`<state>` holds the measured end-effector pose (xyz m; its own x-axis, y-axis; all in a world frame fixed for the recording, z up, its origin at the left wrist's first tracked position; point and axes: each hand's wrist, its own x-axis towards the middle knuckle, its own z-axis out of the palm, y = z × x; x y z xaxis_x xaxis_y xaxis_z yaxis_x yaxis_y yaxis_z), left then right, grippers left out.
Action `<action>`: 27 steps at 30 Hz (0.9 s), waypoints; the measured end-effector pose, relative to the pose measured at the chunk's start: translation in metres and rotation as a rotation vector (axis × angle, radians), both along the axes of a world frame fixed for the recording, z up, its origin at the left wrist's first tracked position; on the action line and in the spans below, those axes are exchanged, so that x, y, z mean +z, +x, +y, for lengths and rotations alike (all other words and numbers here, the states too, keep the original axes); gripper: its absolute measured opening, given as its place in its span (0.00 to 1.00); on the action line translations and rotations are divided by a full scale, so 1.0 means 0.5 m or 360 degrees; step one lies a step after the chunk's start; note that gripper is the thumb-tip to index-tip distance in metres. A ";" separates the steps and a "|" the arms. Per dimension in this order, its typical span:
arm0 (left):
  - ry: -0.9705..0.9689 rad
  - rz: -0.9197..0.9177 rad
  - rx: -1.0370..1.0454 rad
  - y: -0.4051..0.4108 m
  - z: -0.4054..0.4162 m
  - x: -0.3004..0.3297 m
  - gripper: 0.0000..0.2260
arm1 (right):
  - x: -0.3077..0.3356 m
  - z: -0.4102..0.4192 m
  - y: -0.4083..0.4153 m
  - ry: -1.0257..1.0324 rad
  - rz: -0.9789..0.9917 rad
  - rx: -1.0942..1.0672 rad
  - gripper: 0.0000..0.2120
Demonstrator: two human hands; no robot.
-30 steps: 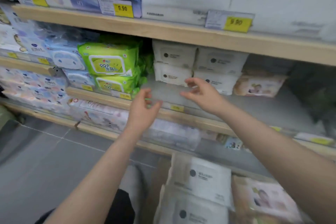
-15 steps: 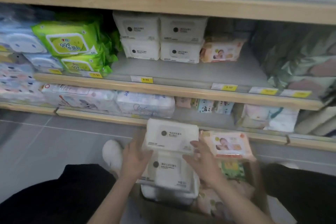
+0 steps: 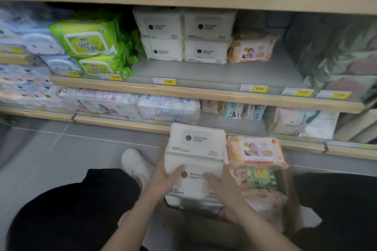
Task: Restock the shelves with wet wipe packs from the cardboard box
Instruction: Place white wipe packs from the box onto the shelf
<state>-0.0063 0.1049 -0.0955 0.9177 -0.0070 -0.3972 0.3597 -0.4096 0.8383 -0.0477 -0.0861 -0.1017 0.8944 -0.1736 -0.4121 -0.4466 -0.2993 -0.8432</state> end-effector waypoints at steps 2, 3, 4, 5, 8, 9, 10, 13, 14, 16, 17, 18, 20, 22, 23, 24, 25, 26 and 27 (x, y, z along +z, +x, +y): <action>-0.0088 -0.0065 0.0036 -0.015 -0.008 0.034 0.24 | 0.012 -0.010 -0.010 0.0041 -0.0041 0.0011 0.19; -0.0145 -0.0078 0.0073 -0.019 -0.012 0.049 0.22 | 0.020 -0.015 -0.014 0.0036 -0.0076 0.0031 0.19; -0.0201 -0.0072 0.0109 -0.024 -0.015 0.066 0.21 | 0.034 -0.019 -0.016 0.0032 -0.0139 0.0040 0.19; -0.0250 -0.0065 0.0138 -0.027 -0.018 0.082 0.23 | 0.050 -0.023 -0.018 0.0020 -0.0194 0.0054 0.19; -0.0387 -0.0160 0.0221 -0.028 -0.021 0.117 0.24 | 0.109 -0.044 -0.015 0.0049 -0.0331 0.0016 0.25; -0.0424 -0.0199 0.0220 -0.025 -0.021 0.133 0.23 | 0.119 -0.057 -0.010 0.0024 -0.0333 0.0006 0.27; -0.0460 -0.0235 0.0193 -0.019 -0.024 0.150 0.23 | 0.140 -0.069 -0.003 -0.0015 -0.0344 0.0010 0.28; -0.0496 -0.0397 0.0012 0.004 -0.034 0.196 0.24 | 0.192 -0.112 0.032 -0.0360 -0.0344 0.0245 0.39; -0.0480 -0.0445 -0.0063 0.011 -0.039 0.210 0.25 | 0.213 -0.123 0.046 -0.0476 -0.0362 0.0396 0.46; -0.0455 -0.0505 -0.0207 0.026 -0.053 0.235 0.26 | 0.252 -0.134 0.078 -0.0542 -0.0342 0.0765 0.56; -0.0450 -0.0517 -0.0267 0.032 -0.061 0.242 0.27 | 0.263 -0.135 0.093 -0.0498 -0.0261 0.0938 0.56; -0.0443 -0.0534 -0.0313 0.036 -0.068 0.246 0.28 | 0.273 -0.135 0.105 -0.0457 -0.0169 0.1071 0.54; -0.0440 -0.0536 -0.0338 0.043 -0.082 0.242 0.29 | 0.278 -0.139 0.120 -0.0415 -0.0075 0.1142 0.48; -0.0461 -0.0541 -0.0368 0.058 -0.094 0.233 0.29 | 0.275 -0.148 0.123 -0.0354 -0.0110 0.1043 0.43; -0.0466 -0.0554 -0.0408 0.070 -0.101 0.229 0.29 | 0.269 -0.156 0.124 -0.0331 -0.0148 0.0976 0.42; -0.0422 -0.0587 -0.0464 0.087 -0.106 0.222 0.31 | 0.268 -0.165 0.123 -0.0339 -0.0188 0.0910 0.41; -0.0338 -0.0638 -0.0530 0.107 -0.110 0.215 0.32 | 0.263 -0.175 0.122 -0.0395 -0.0225 0.0838 0.40; -0.0225 -0.0679 -0.0595 0.126 -0.113 0.208 0.33 | 0.258 -0.188 0.122 -0.0473 -0.0252 0.0765 0.40; -0.0115 -0.0713 -0.0643 0.146 -0.114 0.199 0.34 | 0.252 -0.205 0.122 -0.0541 -0.0255 0.0691 0.41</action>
